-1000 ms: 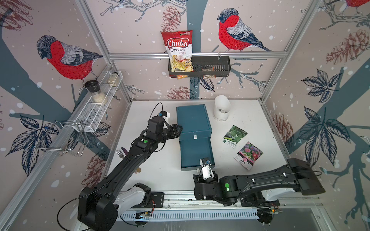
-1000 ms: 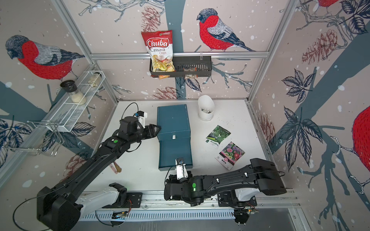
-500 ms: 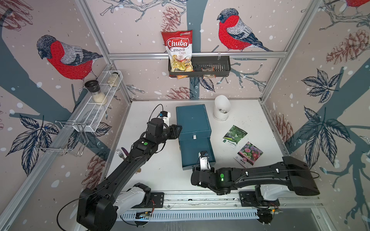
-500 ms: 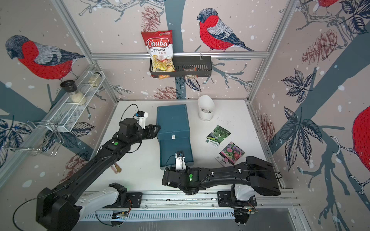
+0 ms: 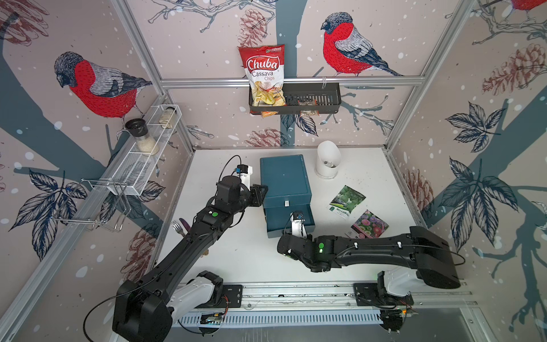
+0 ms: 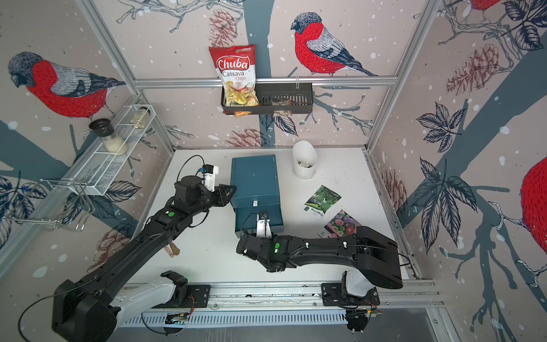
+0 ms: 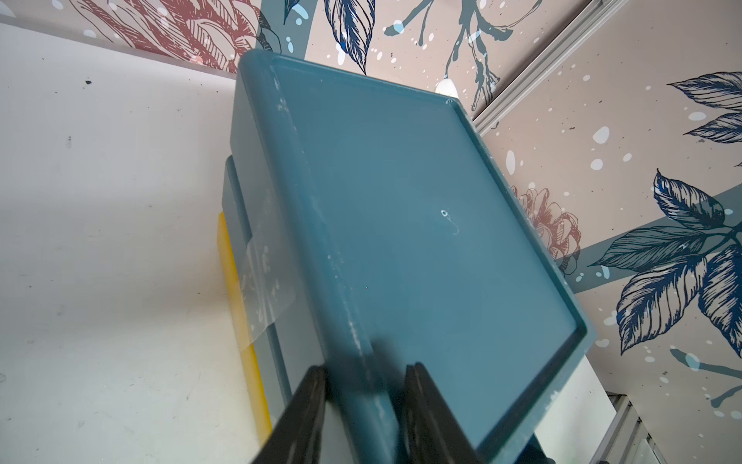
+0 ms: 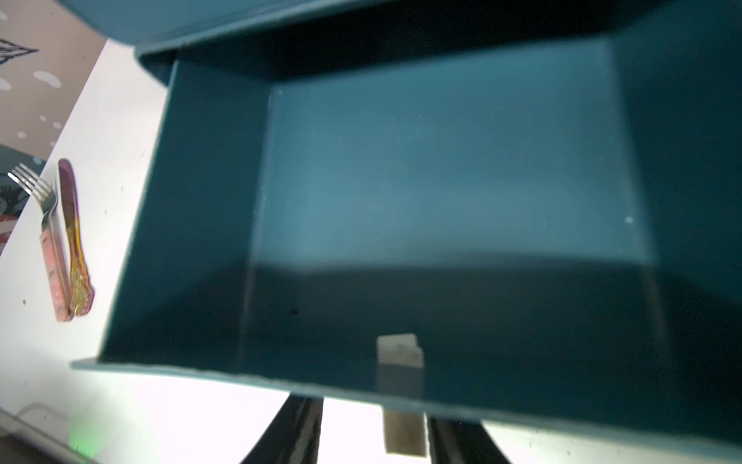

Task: Take the seed bags out of the drawer
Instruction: Close the drawer in the storage box.

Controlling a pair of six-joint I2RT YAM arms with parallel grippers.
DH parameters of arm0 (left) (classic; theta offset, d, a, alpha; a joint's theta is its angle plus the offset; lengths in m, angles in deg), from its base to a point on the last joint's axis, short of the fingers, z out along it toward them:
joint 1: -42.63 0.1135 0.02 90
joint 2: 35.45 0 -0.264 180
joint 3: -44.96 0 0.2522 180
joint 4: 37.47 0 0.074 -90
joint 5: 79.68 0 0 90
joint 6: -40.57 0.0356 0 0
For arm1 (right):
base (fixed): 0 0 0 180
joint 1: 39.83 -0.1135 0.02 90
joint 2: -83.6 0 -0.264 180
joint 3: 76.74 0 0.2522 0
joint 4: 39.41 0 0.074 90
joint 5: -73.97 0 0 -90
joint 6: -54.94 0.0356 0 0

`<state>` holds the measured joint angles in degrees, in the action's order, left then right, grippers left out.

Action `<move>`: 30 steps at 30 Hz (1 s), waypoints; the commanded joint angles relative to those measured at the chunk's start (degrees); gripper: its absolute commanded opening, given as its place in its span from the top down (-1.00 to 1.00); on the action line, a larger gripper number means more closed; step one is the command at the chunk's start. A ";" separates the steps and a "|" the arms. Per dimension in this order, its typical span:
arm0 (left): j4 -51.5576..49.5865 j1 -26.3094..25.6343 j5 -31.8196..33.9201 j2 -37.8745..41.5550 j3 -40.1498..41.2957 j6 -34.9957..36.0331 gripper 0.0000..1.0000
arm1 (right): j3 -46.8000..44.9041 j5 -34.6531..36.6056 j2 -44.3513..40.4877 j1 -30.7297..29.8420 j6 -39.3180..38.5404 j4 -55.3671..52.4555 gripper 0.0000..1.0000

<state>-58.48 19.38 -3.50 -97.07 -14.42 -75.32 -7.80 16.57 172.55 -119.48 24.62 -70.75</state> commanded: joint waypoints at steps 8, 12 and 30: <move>-13.11 0.15 -0.42 0.28 1.16 4.49 0.32 | 3.94 1.66 3.89 3.31 -6.09 5.76 -0.21; -13.52 0.13 -1.24 0.62 0.98 4.37 0.31 | 4.02 2.53 4.79 4.21 -5.87 5.85 -0.22; -13.37 0.13 -5.78 2.06 0.87 -0.67 0.23 | 0.89 3.92 3.95 8.31 -6.33 9.85 -0.14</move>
<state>-61.14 19.38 -7.74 -94.71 -14.14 -76.50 -6.97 19.02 176.77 -111.44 18.92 -62.58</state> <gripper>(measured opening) 0.391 0.567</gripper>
